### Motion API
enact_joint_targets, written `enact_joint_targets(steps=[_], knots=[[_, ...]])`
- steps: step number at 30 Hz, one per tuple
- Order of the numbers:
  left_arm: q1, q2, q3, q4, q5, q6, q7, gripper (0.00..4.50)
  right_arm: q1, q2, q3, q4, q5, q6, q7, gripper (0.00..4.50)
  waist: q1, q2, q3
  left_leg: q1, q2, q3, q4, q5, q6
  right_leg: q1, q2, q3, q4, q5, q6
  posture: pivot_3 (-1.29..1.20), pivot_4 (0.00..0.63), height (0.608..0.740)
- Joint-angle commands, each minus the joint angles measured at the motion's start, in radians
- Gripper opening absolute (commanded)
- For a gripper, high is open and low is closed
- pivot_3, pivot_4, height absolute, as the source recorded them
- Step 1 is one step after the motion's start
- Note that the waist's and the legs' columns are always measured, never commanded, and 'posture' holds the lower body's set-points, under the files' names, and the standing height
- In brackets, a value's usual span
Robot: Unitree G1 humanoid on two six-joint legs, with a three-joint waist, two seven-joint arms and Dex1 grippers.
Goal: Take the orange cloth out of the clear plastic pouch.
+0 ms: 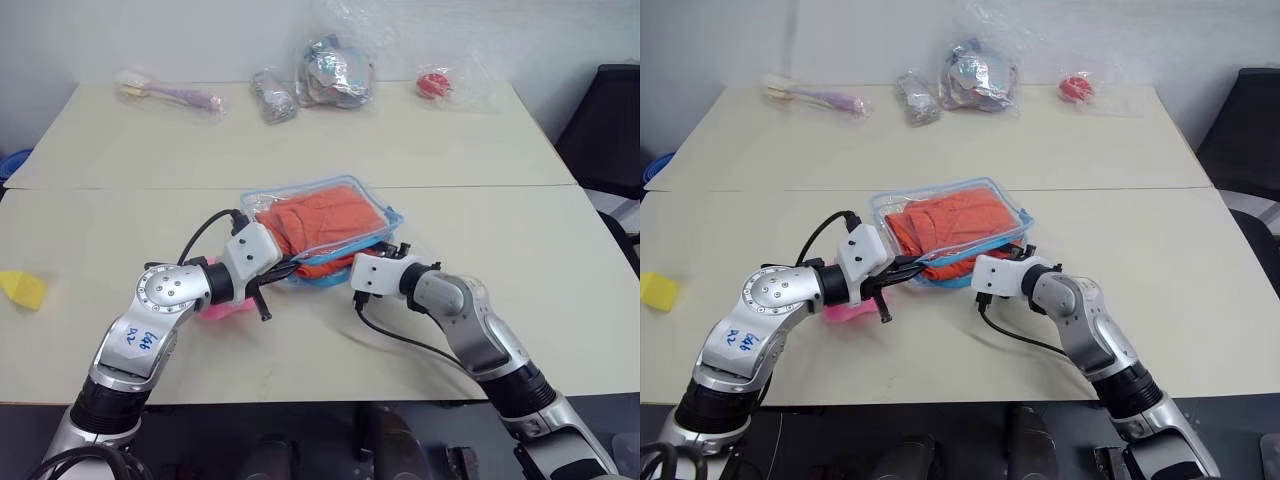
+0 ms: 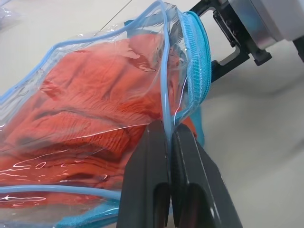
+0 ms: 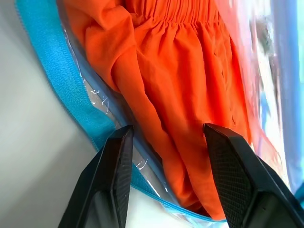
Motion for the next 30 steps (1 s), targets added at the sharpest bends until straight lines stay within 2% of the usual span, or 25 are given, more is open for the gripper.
enact_joint_targets(steps=[1,9,17,25,28,30], knots=[[0.002,0.004,0.003,-0.019,0.004,-0.03,-0.004,0.0,0.0,0.0,-0.023,-0.075,0.038,0.025,0.033,2.41,0.0,0.0,0.0,0.0,0.0,0.0,0.0,0.0,0.0,0.0,0.0,0.0,0.0,0.0,0.0,0.0,0.15,0.74],[0.006,0.009,0.003,-0.022,0.009,-0.037,-0.008,0.0,-0.022,-0.03,-0.001,-0.025,0.02,-0.024,0.014,2.41,0.001,0.0,0.0,-0.001,0.0,0.0,0.0,0.0,0.0,0.0,0.0,0.0,0.0,0.0,0.0,0.0,0.15,0.74],[0.0,0.01,0.003,-0.032,0.005,-0.029,-0.012,0.0,-0.084,-0.116,0.075,0.125,-0.138,-0.223,-0.072,2.41,0.001,0.0,0.0,-0.001,-0.001,0.0,0.0,0.0,0.0,0.0,0.0,0.0,-0.001,0.0,0.0,0.0,0.15,0.74],[-0.005,0.008,0.0,-0.03,0.007,-0.031,-0.015,0.0,-0.158,-0.054,0.118,0.3,-0.19,-0.284,-0.131,2.41,-0.006,0.0,0.0,0.0,0.0,0.0,0.0,0.0,0.0,0.0,0.0,0.0,0.0,0.0,0.0,0.0,0.15,0.74],[-0.015,0.0,-0.001,-0.024,0.005,-0.026,-0.01,0.0,-0.157,-0.036,0.117,0.321,-0.166,-0.301,-0.112,1.82,-0.008,0.0,0.0,0.0,0.0,-0.001,0.0,0.0,0.0,0.0,0.0,0.0,0.0,0.0,0.0,0.0,0.15,0.74],[-0.019,-0.007,0.002,-0.022,0.002,-0.02,-0.004,0.0,-0.15,-0.038,0.114,0.316,-0.162,-0.311,-0.102,1.06,-0.009,0.0,0.0,0.0,0.0,-0.001,0.0,0.0,0.0,0.0,0.0,0.0,0.0,0.0,0.0,0.0,0.15,0.74]])
